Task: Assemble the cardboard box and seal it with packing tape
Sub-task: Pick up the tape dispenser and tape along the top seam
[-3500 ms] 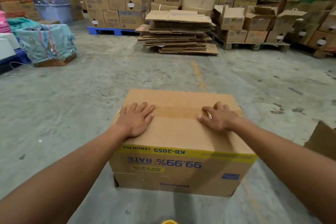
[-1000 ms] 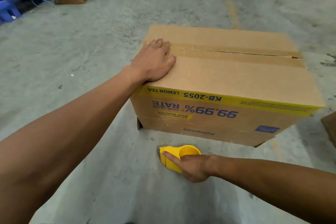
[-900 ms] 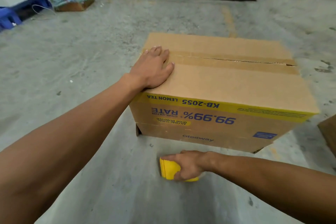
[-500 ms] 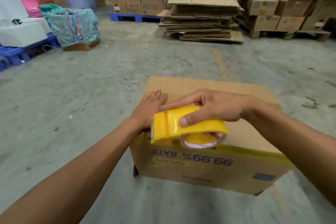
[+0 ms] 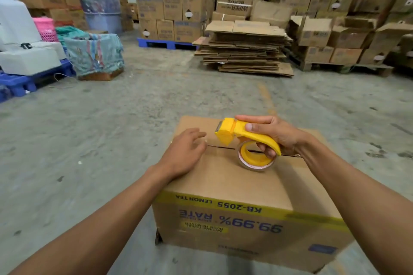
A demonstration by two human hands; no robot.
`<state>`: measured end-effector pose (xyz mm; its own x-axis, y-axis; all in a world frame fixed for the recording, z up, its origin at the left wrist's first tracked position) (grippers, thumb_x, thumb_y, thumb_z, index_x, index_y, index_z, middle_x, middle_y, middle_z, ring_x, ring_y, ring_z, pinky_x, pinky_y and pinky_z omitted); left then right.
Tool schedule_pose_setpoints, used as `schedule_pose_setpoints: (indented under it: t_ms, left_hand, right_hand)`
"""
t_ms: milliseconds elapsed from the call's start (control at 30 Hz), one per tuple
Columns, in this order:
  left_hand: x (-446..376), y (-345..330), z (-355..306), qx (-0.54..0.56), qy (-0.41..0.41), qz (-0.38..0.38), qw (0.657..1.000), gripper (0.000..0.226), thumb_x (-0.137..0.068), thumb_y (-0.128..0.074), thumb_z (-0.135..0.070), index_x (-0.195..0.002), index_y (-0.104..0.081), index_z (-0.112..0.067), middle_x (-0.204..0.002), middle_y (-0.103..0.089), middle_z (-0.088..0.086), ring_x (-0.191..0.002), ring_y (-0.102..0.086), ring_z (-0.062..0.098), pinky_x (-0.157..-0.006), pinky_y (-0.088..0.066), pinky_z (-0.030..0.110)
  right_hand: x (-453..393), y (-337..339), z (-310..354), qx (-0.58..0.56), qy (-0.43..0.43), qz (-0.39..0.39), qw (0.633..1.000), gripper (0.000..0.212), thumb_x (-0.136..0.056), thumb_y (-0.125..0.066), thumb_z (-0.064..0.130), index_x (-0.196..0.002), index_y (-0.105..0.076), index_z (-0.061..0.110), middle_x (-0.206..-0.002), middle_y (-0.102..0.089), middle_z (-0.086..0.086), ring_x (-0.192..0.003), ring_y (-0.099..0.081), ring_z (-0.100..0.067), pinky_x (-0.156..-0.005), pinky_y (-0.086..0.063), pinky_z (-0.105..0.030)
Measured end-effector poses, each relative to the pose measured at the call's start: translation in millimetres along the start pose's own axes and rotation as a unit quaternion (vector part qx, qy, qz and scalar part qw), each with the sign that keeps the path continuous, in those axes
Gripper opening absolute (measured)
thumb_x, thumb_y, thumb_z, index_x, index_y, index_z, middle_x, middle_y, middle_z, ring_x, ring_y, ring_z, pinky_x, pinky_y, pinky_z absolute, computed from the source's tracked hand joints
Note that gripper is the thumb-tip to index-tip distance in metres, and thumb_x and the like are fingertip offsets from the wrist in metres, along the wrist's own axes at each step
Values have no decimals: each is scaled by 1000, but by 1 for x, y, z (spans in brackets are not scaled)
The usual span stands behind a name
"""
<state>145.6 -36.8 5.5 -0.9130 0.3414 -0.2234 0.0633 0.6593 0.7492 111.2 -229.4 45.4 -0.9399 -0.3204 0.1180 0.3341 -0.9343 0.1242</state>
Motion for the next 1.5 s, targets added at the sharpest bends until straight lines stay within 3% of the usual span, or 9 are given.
schedule_pose_setpoints:
  t_ms: [67, 133, 300, 467, 633, 800, 1000, 1367, 1500]
  left_hand:
    - [-5, 8, -5, 158, 67, -14, 985, 29, -97, -47, -38, -105, -68, -21, -109, -69, 1, -97, -64, 15, -82, -51, 29]
    - [-6, -6, -11, 317, 181, 60, 929, 37, -98, -44, -43, -101, -67, -14, -96, -75, 3, -73, -66, 17, -52, -39, 25]
    - [2, -38, -27, 471, 297, 137, 819, 21, -96, -54, -36, -90, -63, -17, -81, -72, 3, -49, -57, 8, -39, -27, 16]
    - [5, -53, -31, 507, 333, 157, 779, 10, -94, -59, -23, -85, -62, -20, -74, -65, -3, -47, -51, 3, -38, -24, 13]
    - [6, -58, -39, 567, 354, 168, 725, 36, -96, -53, -42, -95, -65, -7, -74, -68, 3, -46, -54, 8, -35, -29, 14]
    - [3, -63, -51, 598, 341, 185, 701, 36, -86, -66, -45, -89, -63, -10, -68, -65, 0, -44, -54, 5, -36, -30, 11]
    - [0, -65, -55, 622, 321, 189, 689, 9, -93, -61, -20, -85, -63, -16, -77, -67, 0, -44, -56, 5, -35, -30, 10]
    - [-3, -66, -48, 618, 339, 197, 681, 12, -92, -60, -20, -85, -63, -11, -80, -70, 5, -58, -57, 9, -38, -34, 13]
    - [-3, -70, -51, 619, 334, 194, 684, 9, -92, -61, -13, -84, -65, -12, -66, -68, 2, -48, -55, 5, -37, -33, 11]
  right_hand:
    - [-1, 3, -2, -2, 3, 3, 1000, 49, -73, -72, 29, -122, -66, 29, -66, -69, -7, -41, -54, -14, -29, -42, -20]
    - [-2, 4, -4, -10, 4, 7, 1000, 48, -72, -72, 30, -119, -68, 31, -64, -67, -7, -39, -54, -14, -29, -42, -19]
    - [0, 12, -9, -40, 7, 8, 999, 55, -65, -79, 40, -118, -66, 37, -55, -64, -8, -32, -51, -13, -29, -41, -19]
    - [-1, 26, -27, -107, -7, 0, 994, 73, -46, -89, 60, -114, -67, 48, -44, -50, -11, -24, -40, -14, -33, -38, -19]
    - [-3, 33, -30, -130, -6, -5, 992, 67, -48, -89, 58, -111, -69, 49, -42, -48, -10, -23, -38, -13, -33, -36, -18]
    - [-3, 35, -33, -140, -4, -6, 990, 74, -48, -90, 57, -118, -65, 46, -42, -48, -10, -23, -39, -13, -33, -37, -17]
    - [-3, 37, -35, -151, -2, -7, 989, 79, -48, -91, 56, -121, -64, 44, -42, -48, -10, -23, -40, -13, -33, -38, -17]
    - [-4, 34, -32, -148, -1, 13, 989, 70, -50, -90, 55, -116, -68, 44, -41, -49, -11, -23, -40, -13, -33, -39, -18]
    - [-4, 31, -32, -146, -4, 23, 989, 68, -52, -89, 54, -116, -69, 44, -42, -49, -10, -24, -41, -13, -32, -40, -19]
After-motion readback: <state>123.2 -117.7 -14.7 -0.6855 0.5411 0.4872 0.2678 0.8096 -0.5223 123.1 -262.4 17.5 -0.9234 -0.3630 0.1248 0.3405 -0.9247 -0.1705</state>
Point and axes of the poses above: each hand's wrist, its own x-axis away from the middle knuckle, its own y-axis out of the back of the hand, z = x × y, the point moved 9 cm from there along -x, towards the middle knuckle
